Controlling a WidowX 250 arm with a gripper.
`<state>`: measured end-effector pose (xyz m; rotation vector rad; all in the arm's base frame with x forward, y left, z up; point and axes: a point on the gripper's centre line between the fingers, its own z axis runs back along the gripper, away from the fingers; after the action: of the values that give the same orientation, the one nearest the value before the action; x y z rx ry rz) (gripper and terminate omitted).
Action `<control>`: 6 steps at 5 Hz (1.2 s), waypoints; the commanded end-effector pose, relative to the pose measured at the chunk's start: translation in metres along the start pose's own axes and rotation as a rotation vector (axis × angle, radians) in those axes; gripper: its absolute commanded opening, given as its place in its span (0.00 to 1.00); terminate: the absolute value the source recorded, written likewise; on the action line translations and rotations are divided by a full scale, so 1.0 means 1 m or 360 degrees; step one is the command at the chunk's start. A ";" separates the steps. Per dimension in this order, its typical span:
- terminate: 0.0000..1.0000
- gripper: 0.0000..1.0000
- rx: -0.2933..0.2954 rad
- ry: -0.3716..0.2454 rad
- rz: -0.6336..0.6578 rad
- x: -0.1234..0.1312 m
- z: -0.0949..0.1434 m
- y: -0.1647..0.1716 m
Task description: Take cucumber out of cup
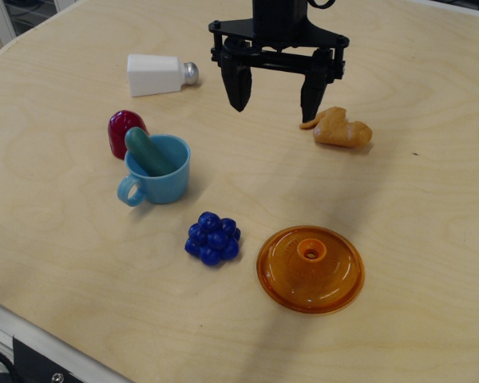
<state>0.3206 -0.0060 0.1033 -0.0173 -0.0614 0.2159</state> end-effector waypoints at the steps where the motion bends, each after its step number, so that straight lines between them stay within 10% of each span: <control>1: 0.00 1.00 0.0000 0.0000 0.0000 0.000 0.000 0.000; 3: 0.00 1.00 0.0228 -0.0151 0.0770 -0.031 0.010 0.050; 5: 0.00 1.00 0.0168 -0.0214 0.1422 -0.055 0.001 0.097; 6: 0.00 1.00 0.0114 -0.0286 0.1392 -0.045 -0.006 0.109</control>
<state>0.2552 0.0957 0.0861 0.0515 -0.1943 1.1007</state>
